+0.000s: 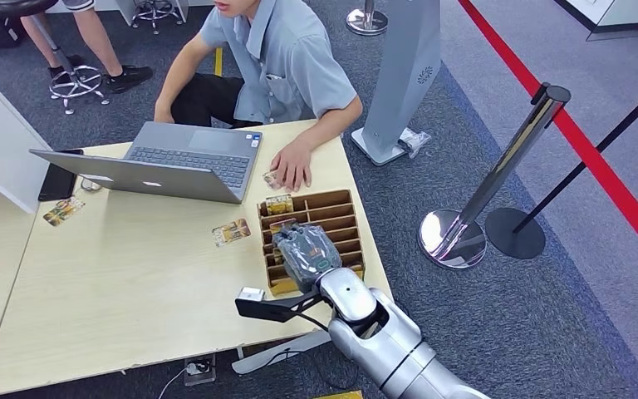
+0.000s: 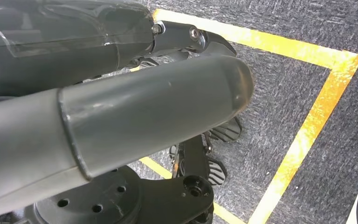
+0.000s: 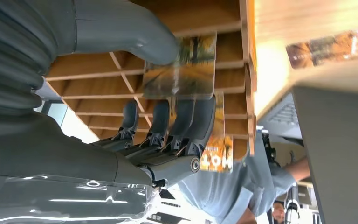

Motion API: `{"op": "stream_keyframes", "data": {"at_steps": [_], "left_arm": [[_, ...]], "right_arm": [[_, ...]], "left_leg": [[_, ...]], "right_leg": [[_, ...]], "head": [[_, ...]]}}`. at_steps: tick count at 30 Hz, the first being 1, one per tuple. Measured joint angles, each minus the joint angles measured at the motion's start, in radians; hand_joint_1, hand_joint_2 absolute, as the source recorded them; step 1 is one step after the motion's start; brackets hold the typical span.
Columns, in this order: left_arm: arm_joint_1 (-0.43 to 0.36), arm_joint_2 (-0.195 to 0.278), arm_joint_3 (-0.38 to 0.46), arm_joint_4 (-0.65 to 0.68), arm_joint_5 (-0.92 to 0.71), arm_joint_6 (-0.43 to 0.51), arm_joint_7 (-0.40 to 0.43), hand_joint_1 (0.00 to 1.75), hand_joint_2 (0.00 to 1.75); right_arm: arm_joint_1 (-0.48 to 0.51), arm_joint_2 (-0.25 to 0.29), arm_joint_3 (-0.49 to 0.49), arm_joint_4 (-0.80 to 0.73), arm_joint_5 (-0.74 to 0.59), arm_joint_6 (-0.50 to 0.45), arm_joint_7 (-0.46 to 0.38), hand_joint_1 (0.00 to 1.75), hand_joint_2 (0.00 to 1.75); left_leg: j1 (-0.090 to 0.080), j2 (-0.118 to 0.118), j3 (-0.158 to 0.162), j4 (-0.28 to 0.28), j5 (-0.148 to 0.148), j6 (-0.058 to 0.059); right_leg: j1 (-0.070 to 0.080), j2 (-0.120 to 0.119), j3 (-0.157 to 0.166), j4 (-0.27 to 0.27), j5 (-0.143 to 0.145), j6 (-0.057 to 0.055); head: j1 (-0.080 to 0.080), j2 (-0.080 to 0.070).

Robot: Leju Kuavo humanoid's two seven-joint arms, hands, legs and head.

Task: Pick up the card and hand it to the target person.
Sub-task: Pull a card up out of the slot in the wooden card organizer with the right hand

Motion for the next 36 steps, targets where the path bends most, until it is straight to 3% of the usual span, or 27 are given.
{"op": "stream_keyframes", "data": {"at_steps": [25, 27, 31, 36], "left_arm": [[0.0, 0.001, -0.002, 0.0, -0.005, -0.001, 0.001, 0.0, 0.0], [0.0, 0.001, -0.001, 0.0, -0.005, 0.0, 0.001, 0.0, 0.0], [0.0, 0.001, -0.001, 0.0, -0.005, 0.0, 0.003, 0.0, 0.0], [0.0, 0.001, 0.0, 0.0, -0.006, 0.001, 0.002, 0.0, 0.0]], "right_arm": [[-0.002, -0.006, -0.028, -0.024, 0.012, 0.002, 0.013, 0.92, 1.75], [-0.001, -0.005, -0.028, -0.02, 0.013, -0.002, 0.011, 1.07, 1.75], [-0.001, -0.003, -0.032, -0.021, 0.02, -0.018, 0.007, 1.68, 1.75], [-0.001, -0.005, -0.04, -0.03, 0.028, -0.023, 0.007, 1.75, 1.75]], "left_leg": [[0.0, 0.0, 0.0, 0.0, 0.0, 0.0], [0.0, 0.0, -0.001, 0.0, 0.0, 0.0], [0.0, 0.0, 0.0, 0.001, 0.0, 0.0], [0.0, 0.0, 0.0, 0.0, 0.0, 0.0]], "right_leg": [[0.0, 0.0, 0.0, 0.0, 0.0, 0.0], [0.0, 0.0, -0.001, 0.0, 0.0, 0.0], [0.0, 0.0, 0.0, 0.0, 0.0, 0.0], [0.0, 0.0, -0.001, 0.0, 0.0, 0.0]], "head": [[0.0, 0.0], [0.0, 0.0], [0.0, 0.0], [0.0, 0.0]]}}
